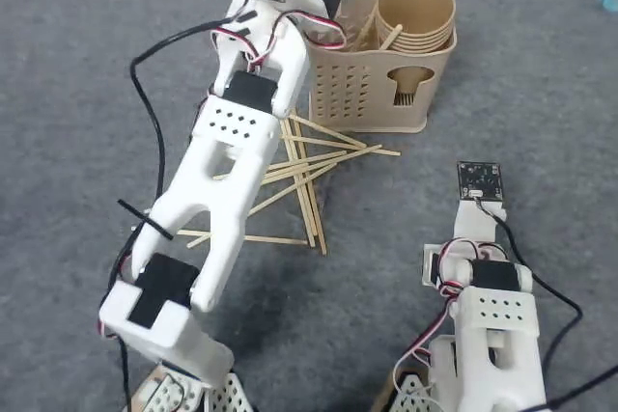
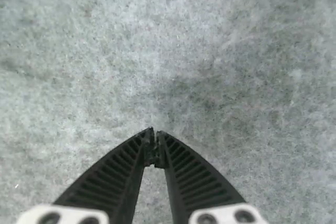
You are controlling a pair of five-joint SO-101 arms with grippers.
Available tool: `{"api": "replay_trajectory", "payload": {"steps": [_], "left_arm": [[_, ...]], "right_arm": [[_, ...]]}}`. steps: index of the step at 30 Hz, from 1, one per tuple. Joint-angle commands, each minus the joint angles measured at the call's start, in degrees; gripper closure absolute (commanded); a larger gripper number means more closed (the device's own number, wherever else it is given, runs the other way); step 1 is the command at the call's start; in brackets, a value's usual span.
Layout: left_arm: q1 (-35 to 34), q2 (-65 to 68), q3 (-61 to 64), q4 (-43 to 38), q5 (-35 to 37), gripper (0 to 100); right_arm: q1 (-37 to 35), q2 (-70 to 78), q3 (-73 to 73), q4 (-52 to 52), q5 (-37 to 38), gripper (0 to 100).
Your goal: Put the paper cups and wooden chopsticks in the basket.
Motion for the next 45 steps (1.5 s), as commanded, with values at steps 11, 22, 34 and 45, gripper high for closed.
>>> {"api": "replay_trajectory", "payload": {"steps": [11,22,34,45], "left_arm": [[0.7,-7.21,-1.71,19.08,8.97,80],[-7.56,-19.52,-1.71,35.16,18.99,99],[-17.85,-10.9,-0.22,56.35,38.86,98],[-19.87,8.88,-0.57,53.63,46.42,94]], "right_arm": [[-0.04,-1.19,-0.35,-1.1,0.97,99.0],[0.13,-1.19,-0.26,-0.84,0.97,99.0],[0.13,-1.19,-0.18,-0.48,0.97,99.0],[0.22,-1.19,-0.09,0.31,0.97,99.0]]}}
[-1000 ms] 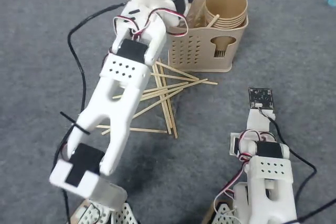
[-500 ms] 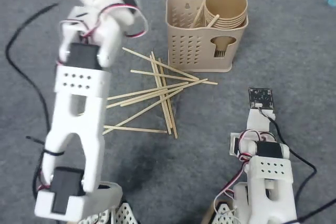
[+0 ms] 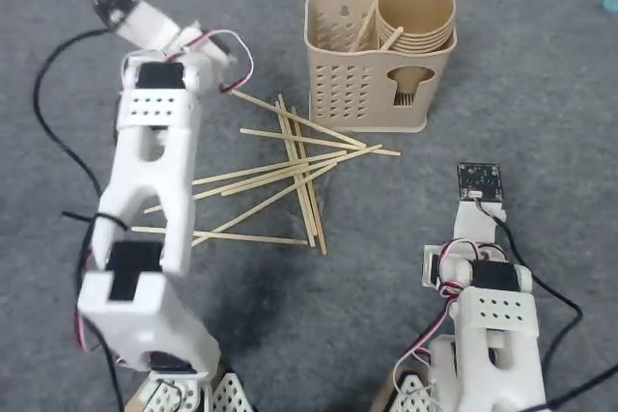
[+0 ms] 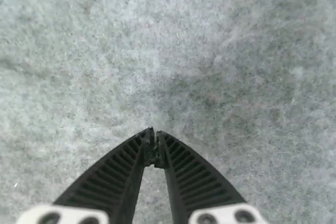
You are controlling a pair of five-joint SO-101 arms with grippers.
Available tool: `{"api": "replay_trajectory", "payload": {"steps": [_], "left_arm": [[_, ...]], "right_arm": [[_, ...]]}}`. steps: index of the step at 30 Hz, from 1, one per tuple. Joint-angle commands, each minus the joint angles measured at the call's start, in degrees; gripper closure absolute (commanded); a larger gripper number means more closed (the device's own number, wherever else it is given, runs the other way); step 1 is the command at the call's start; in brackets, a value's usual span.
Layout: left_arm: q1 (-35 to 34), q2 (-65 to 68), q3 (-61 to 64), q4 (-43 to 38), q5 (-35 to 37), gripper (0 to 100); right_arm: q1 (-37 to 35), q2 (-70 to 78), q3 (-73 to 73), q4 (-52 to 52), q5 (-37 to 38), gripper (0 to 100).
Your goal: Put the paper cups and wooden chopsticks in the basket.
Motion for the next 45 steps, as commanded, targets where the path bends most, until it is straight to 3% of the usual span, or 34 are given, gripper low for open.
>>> {"api": "replay_trajectory", "payload": {"steps": [1,4,7,13,17,37,41,45], "left_arm": [[0.18,4.66,-0.75,-3.25,4.31,91],[0.62,7.74,-0.75,-5.36,5.98,83],[0.7,10.46,-0.75,-8.0,6.59,82],[0.62,15.74,-1.89,-13.27,8.18,90],[0.62,21.8,-8.4,-12.48,8.26,92],[0.53,54.42,-58.07,14.86,9.85,92],[0.53,57.93,-67.12,20.66,9.85,100],[0.53,59.96,-77.93,29.54,9.76,99]], "right_arm": [[0.22,-1.19,-0.44,0.31,0.97,99.0],[0.22,-1.19,-0.44,0.22,0.97,99.0],[0.22,-1.19,-0.44,0.13,0.97,99.0],[0.13,-1.19,-0.44,-0.22,0.97,99.0],[0.13,-1.19,-0.44,-0.22,0.97,99.0],[-0.22,-1.19,-0.62,-0.31,0.97,99.0],[-0.13,-1.19,-0.7,-0.31,0.97,99.0],[-0.13,-1.19,-0.79,-0.31,0.97,99.0]]}}
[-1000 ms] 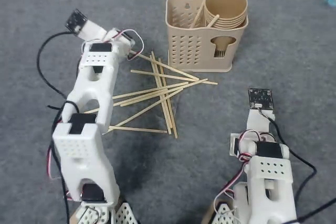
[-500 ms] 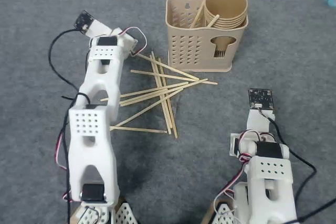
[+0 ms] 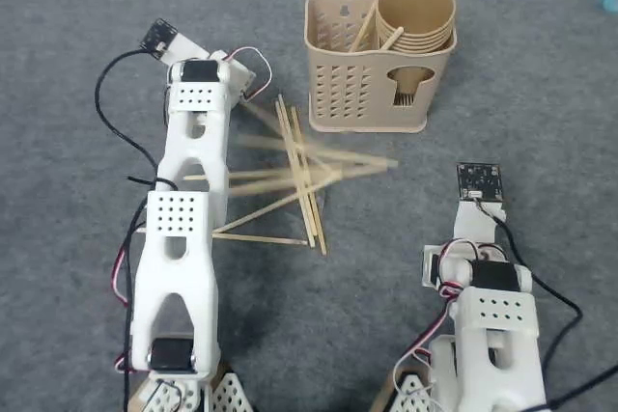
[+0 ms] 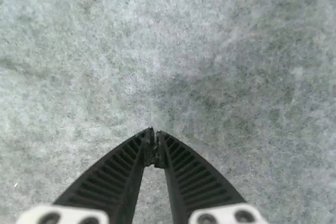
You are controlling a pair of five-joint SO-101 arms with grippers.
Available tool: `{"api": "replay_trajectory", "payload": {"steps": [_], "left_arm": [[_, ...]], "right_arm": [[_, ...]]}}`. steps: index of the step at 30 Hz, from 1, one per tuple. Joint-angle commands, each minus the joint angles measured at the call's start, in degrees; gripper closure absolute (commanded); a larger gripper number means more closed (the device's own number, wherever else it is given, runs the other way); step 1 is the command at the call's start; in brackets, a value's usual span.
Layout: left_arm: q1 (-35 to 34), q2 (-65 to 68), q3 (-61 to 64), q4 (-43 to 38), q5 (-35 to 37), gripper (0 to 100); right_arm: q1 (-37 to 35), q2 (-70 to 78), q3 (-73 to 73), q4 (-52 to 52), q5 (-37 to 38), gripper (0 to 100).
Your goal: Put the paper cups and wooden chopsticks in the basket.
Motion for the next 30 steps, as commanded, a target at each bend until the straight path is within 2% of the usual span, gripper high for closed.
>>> {"api": "replay_trajectory", "payload": {"steps": [1,5,17,30], "left_arm": [[0.35,0.62,-13.85,9.93,0.35,99],[0.44,1.76,-25.98,19.34,0.09,99],[-3.52,-6.33,-25.63,25.05,-17.05,99],[-5.27,-24.0,-25.27,26.73,-28.22,99]], "right_arm": [[-0.04,-1.19,-0.79,-0.31,0.97,99.0],[0.04,-1.19,-0.79,-0.31,0.97,99.0],[0.13,-1.19,-0.79,-0.4,0.97,99.0],[0.13,-1.19,-0.79,-0.4,0.97,99.0]]}}
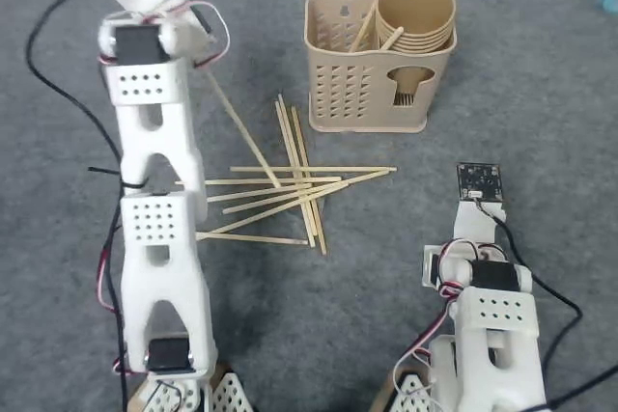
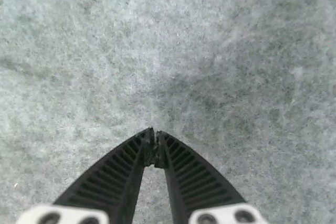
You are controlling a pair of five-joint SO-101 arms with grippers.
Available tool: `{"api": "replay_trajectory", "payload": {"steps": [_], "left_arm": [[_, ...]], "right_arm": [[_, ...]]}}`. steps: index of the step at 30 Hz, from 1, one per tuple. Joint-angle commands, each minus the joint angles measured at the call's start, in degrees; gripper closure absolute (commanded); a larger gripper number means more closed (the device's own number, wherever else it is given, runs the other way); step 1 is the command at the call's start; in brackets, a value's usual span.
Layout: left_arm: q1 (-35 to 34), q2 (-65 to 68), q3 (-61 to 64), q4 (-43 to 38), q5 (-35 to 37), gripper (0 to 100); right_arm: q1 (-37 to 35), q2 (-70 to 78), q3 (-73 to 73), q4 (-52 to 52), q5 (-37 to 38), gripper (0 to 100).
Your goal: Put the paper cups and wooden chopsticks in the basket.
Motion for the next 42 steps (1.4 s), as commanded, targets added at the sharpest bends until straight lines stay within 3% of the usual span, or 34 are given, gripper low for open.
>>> {"api": "replay_trajectory", "payload": {"steps": [1,10,21,34,42], "left_arm": [[-1.85,-11.08,-1.89,2.2,-3.52,99],[-6.77,-21.8,2.59,2.37,-9.14,99],[-3.34,-54.95,47.25,-1.23,-14.15,99],[3.08,-84.75,88.57,-39.38,-14.07,99],[10.46,-94.95,111.6,-77.54,-14.59,99]], "right_arm": [[0.04,-1.19,-0.79,-0.57,0.97,99.0],[-0.04,-1.19,-0.62,-1.01,0.97,99.0],[-0.22,-1.19,-0.62,-0.92,0.97,99.0],[0.13,-1.19,-0.44,-0.48,0.7,99.0],[0.13,-1.19,-0.44,0.4,0.7,99.0]]}}
